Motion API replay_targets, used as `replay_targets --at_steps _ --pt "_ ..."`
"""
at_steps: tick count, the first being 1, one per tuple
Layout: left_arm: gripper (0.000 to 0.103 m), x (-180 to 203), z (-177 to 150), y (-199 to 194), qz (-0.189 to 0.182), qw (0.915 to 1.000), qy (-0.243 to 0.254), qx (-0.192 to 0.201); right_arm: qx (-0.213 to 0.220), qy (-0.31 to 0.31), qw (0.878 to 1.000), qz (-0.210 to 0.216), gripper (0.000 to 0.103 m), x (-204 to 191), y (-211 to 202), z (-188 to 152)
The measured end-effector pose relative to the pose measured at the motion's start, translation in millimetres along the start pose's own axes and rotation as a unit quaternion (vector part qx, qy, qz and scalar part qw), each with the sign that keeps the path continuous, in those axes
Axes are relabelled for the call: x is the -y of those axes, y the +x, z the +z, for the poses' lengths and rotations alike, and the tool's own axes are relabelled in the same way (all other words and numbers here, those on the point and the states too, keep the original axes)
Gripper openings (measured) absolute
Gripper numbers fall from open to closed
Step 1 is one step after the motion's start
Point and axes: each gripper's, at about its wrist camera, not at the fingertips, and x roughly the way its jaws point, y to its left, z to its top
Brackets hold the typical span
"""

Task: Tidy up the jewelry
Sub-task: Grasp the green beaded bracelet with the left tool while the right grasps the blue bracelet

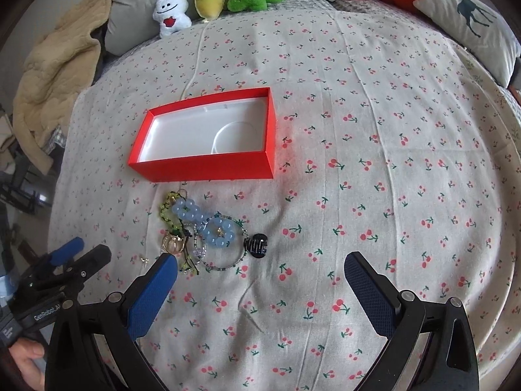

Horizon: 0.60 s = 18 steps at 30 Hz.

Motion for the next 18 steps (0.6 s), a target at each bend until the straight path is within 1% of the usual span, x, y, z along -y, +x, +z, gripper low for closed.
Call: replay_targets --at_steps 2,3,5,7,8,9,14,18 --pt "0.079 -4 1 11 -0.017 0.9996 -0.01 -0.018 -0.006 -0.007 1.0 0.018 0.1 -2 8 3" --pt "0.076 -4 1 16 -0.025 0.9992 -0.011 -0.029 -0.011 -0.012 1.0 0.027 0.096 -3 12 5" --pt "0.065 -1 1 26 -0.049 0.9979 -0.005 -0.042 -0.017 -0.02 0.999 0.04 0.092 -4 19 9" --pt "0.059 1 3 33 -0.058 0.9969 -0.002 -0.053 -0.02 -0.023 0.999 0.038 0.092 -3 26 14" --pt "0.055 2 5 36 -0.06 0.9966 -0.002 -0.056 -0.023 -0.023 0.999 0.038 0.085 -2 30 16" --pt "0.054 2 7 39 -0.062 0.9964 -0.001 -0.057 -0.029 -0.022 0.999 0.038 0.076 -1 34 18" --pt "0.043 3 19 52 -0.065 0.9964 -0.006 -0.055 -0.051 -0.002 0.998 0.037 0.064 10 53 25" --pt "0.04 8 28 64 -0.065 0.996 -0.013 -0.06 -0.057 -0.001 0.997 0.052 0.06 3 60 31"
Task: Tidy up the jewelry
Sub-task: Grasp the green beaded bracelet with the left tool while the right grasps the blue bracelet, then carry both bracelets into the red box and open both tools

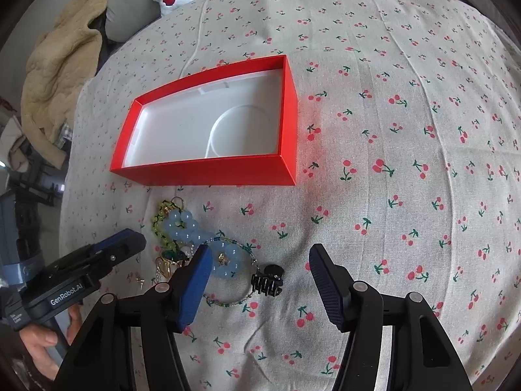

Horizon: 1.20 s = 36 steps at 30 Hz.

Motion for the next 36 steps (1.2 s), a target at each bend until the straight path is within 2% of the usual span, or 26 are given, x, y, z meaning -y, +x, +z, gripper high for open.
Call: replay_targets --at_steps 4,6,8,9,14,19,23,25,27,28,29,36 --pt "0.034 5 7 10 0.01 0.9999 -0.001 0.003 -0.005 -0.031 0.999 0.006 0.057 -22 8 2" --pt "0.027 6 9 14 0.018 0.9998 0.0 0.002 -0.007 -0.046 0.999 0.002 0.056 -32 12 2" --pt "0.011 6 10 17 0.029 0.9996 0.002 0.001 -0.01 -0.055 0.998 -0.002 0.056 -38 16 2" --pt "0.007 5 10 18 0.035 0.9994 0.0 0.003 -0.012 -0.059 0.998 -0.004 0.055 -40 18 3" --pt "0.001 0 9 5 0.069 0.9971 0.0 0.031 -0.017 -0.089 0.996 0.005 0.053 -49 27 4" --pt "0.001 -14 9 -7 0.076 0.9963 -0.008 0.041 -0.012 -0.132 0.991 -0.01 0.047 -69 37 7" --pt "0.001 -24 6 -10 0.043 0.9982 -0.019 0.037 -0.015 -0.153 0.987 -0.038 0.04 -82 50 8" --pt "0.002 -24 6 -12 0.032 0.9984 -0.023 0.04 -0.01 -0.161 0.986 -0.052 0.034 -84 53 8" --pt "0.011 -22 8 -12 0.024 0.9986 -0.023 0.042 -0.005 -0.161 0.985 -0.056 0.028 -83 54 10" --pt "0.024 -21 8 -12 0.019 0.9986 -0.024 0.044 0.0 -0.159 0.986 -0.056 0.025 -83 54 12" --pt "0.032 -21 8 -13 0.012 0.9985 -0.025 0.046 0.002 -0.156 0.986 -0.057 0.013 -81 54 14" --pt "0.032 -8 11 10 -0.005 0.9998 -0.016 0.014 0.013 -0.089 0.995 -0.042 0.012 -63 41 25"
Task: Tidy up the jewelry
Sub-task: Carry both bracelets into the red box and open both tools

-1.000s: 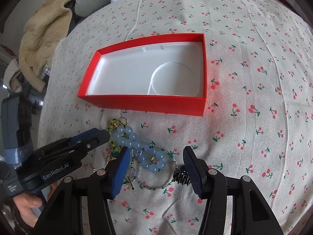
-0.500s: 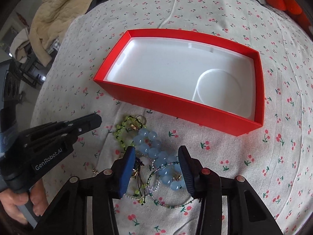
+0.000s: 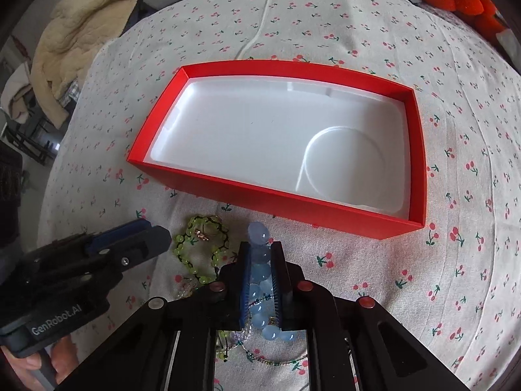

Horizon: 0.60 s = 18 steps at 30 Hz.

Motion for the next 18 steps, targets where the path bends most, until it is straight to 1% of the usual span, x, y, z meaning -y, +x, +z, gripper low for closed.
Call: replay_targets --at_steps 2,4,5,6,7,8,9,12,15,18 --pt "0.032 5 -2 6 0.014 0.9998 0.012 -0.006 0.004 0.009 1.0 -0.001 0.012 4 -5 0" --pt "0.032 12 -5 8 0.035 0.9988 0.035 -0.007 0.007 0.014 1.0 0.003 0.012 2 -7 2" --pt "0.03 16 -6 9 0.048 0.9977 0.047 -0.008 0.009 0.016 1.0 0.005 0.012 3 -10 1" --pt "0.027 19 -7 10 0.065 0.9962 0.058 -0.007 0.012 0.017 1.0 0.007 0.012 4 -13 0" --pt "0.019 21 -8 11 0.08 0.9945 0.066 -0.005 0.015 0.017 1.0 0.01 0.012 4 -16 0" --pt "0.014 22 -8 12 0.09 0.9935 0.07 -0.003 0.019 0.016 1.0 0.012 0.012 4 -20 -1" --pt "0.011 23 -7 12 0.095 0.993 0.07 -0.002 0.023 0.016 1.0 0.014 0.012 5 -24 -2" --pt "0.006 21 -5 8 0.094 0.9939 0.059 -0.001 0.038 0.015 0.999 0.021 0.012 1 -35 -4" --pt "0.006 21 -4 -3 0.083 0.9951 0.053 0.005 0.057 0.008 0.998 0.027 0.012 -3 -51 -10" --pt "0.006 26 -5 -21 0.07 0.9954 0.062 0.022 0.074 -0.001 0.997 0.031 0.012 -5 -65 -17"
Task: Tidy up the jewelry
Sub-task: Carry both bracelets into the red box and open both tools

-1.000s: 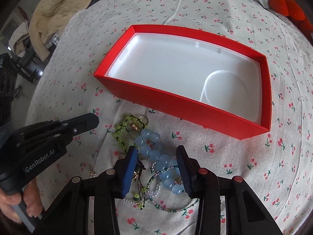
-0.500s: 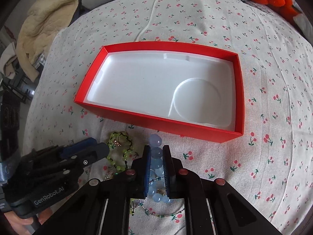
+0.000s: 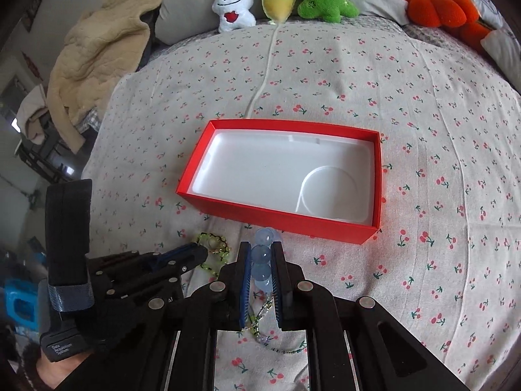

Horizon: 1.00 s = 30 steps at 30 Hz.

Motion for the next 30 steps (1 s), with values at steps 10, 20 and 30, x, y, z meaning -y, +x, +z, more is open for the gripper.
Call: replay_targets --at_steps 10,20,30 --pt "0.006 8 3 -53 -0.046 0.9964 0.019 0.068 0.052 0.003 0.998 0.024 0.012 -5 -38 0" --pt "0.006 25 23 -82 -0.077 0.9877 0.013 0.135 0.113 0.032 0.992 0.033 0.012 1 -63 15" --pt "0.006 43 52 -85 -0.119 0.9774 0.003 0.175 0.152 0.082 0.984 0.036 0.012 29 -67 33"
